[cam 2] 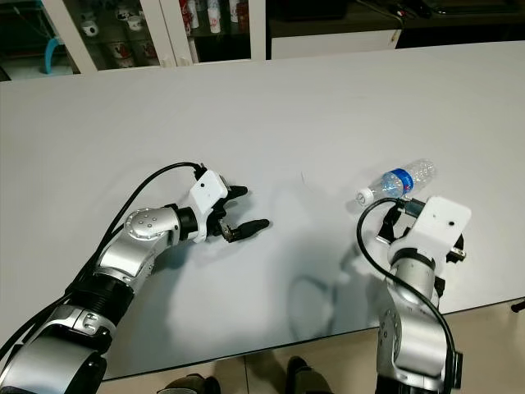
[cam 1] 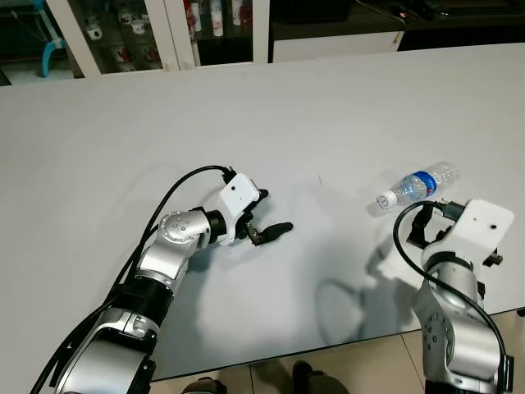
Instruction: Picking trash to rubbish bin
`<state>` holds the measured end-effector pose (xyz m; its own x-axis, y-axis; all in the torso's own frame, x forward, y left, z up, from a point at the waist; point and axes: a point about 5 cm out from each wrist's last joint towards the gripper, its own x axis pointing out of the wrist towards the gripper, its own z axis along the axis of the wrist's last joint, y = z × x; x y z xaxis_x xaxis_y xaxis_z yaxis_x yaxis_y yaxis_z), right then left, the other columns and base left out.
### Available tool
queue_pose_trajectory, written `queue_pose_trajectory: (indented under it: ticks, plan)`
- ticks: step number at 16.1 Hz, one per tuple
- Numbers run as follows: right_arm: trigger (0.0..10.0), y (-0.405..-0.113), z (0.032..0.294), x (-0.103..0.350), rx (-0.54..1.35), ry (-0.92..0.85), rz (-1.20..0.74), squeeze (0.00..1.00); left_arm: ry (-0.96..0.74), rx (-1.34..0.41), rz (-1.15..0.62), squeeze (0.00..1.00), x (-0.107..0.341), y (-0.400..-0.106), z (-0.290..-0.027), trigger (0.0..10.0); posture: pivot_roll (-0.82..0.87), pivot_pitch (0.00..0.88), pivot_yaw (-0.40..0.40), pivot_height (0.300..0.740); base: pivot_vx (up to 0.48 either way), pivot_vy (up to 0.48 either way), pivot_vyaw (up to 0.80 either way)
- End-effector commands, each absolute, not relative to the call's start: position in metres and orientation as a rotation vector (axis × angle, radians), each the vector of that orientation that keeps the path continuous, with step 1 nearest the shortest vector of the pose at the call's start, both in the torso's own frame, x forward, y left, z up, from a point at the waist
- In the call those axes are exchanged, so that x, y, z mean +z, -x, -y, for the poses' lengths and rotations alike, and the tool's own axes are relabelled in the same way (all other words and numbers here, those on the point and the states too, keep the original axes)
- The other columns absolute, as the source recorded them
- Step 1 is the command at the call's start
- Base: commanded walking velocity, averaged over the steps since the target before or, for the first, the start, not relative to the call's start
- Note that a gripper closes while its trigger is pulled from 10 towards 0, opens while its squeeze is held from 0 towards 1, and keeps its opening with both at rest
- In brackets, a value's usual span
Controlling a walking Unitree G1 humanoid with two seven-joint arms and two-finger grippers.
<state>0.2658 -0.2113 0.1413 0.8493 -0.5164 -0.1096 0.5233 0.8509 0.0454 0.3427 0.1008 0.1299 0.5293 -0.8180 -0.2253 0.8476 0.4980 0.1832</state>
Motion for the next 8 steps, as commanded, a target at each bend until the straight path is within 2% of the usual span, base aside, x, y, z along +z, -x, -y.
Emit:
queue_pose_trajectory:
  ticks: [1, 8]
  plan:
    - [10.0, -0.271, 0.212, 0.142, -0.539, -0.081, -0.105, 0.0, -0.275, -1.041, -0.103, 0.0, 0.134, -0.341, -0.099, 10.0, 0.15, 0.174, 0.017, 0.74, 0.0, 0.0, 0.0]
    - [10.0, -0.304, 0.205, 0.15, -0.462, -0.162, -0.095, 0.0, -0.255, -1.099, -0.108, 0.0, 0.134, -0.334, -0.095, 10.0, 0.17, 0.177, 0.014, 0.74, 0.0, 0.0, 0.0]
